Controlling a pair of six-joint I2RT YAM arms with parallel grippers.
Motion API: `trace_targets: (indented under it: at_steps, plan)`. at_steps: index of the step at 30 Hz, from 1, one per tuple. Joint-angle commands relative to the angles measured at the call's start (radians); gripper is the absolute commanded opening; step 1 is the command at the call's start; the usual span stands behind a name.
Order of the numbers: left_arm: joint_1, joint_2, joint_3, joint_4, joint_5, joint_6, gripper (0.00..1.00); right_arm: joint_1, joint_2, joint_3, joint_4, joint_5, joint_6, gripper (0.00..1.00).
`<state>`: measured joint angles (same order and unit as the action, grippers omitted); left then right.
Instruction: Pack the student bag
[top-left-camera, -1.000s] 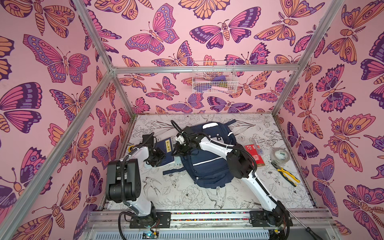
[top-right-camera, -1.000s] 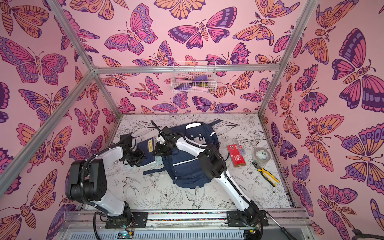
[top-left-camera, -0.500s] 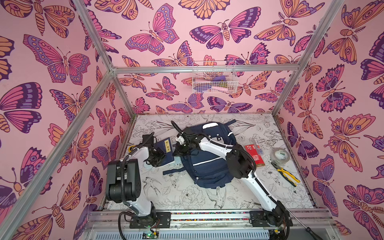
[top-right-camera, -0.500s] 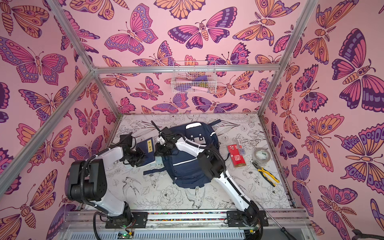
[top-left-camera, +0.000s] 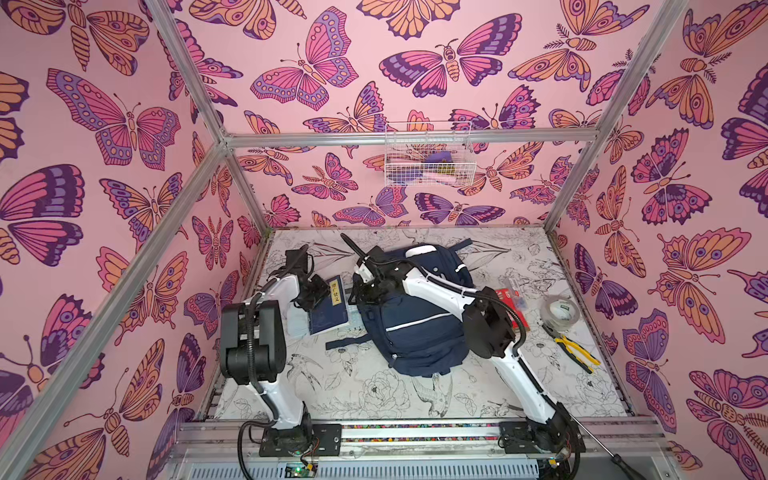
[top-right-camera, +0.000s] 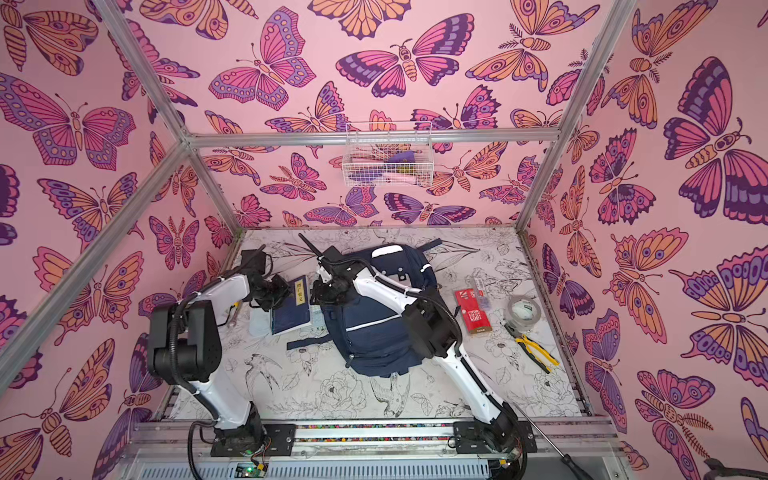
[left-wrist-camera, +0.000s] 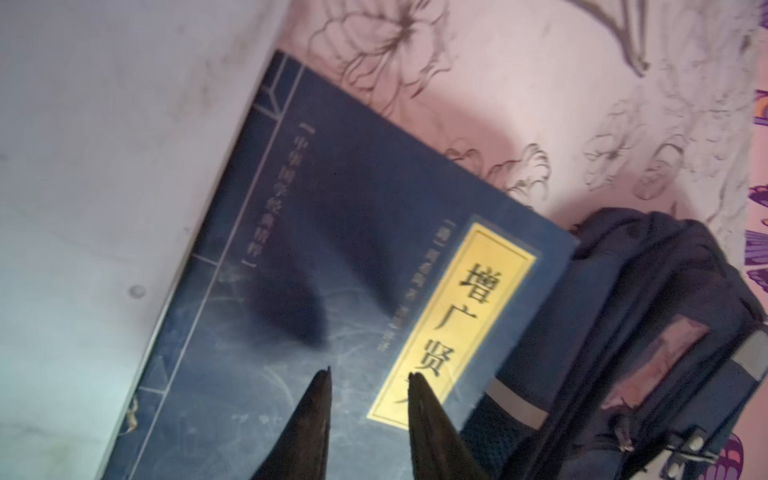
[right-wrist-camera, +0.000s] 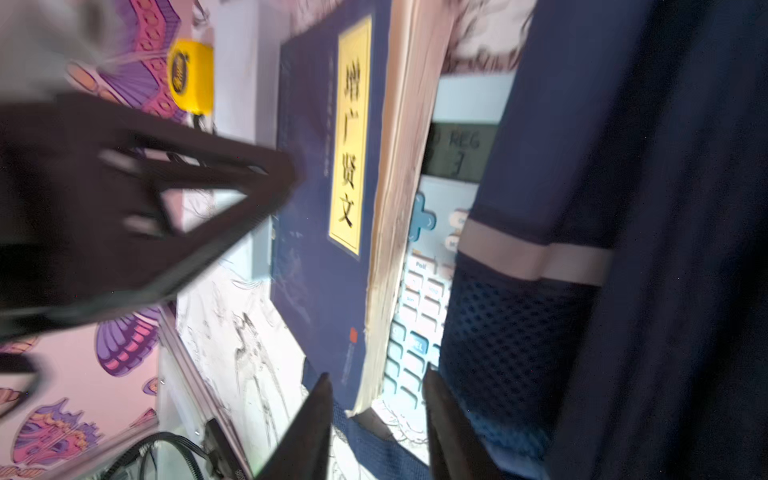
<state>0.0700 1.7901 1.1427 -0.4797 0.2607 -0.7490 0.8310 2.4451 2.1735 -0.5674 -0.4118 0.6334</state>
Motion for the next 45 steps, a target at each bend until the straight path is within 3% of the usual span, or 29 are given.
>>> trace_targets:
  at_steps: [1,7,19,31,36,41,45]
  plan:
    - [-0.011,0.001,-0.029,-0.038,-0.015,0.014,0.32,-0.028,0.005,0.059,-0.041,-0.028,-0.058,0.54]
    - [-0.059,-0.018,-0.089,-0.04,0.035,0.033,0.29,-0.047,0.164,0.271,-0.129,-0.113,-0.131,0.56]
    - [-0.167,-0.106,-0.243,-0.032,0.072,0.024,0.26,-0.058,0.26,0.328,-0.115,-0.07,-0.094,0.62]
    - [-0.166,-0.113,-0.283,0.015,0.09,0.009,0.25,-0.008,0.258,0.29,-0.152,-0.073,-0.098,0.53]
    - [-0.163,-0.135,-0.311,0.027,0.104,-0.001,0.26,0.016,0.18,0.18,-0.169,0.017,-0.101,0.54]
    - [-0.152,-0.186,-0.293,0.036,0.143,-0.027,0.38,0.019,-0.015,-0.048,-0.103,0.124,-0.086,0.61]
    - [-0.122,-0.242,-0.254,0.036,0.129,-0.038,0.4,0.019,-0.134,-0.171,-0.086,0.101,-0.054,0.64]
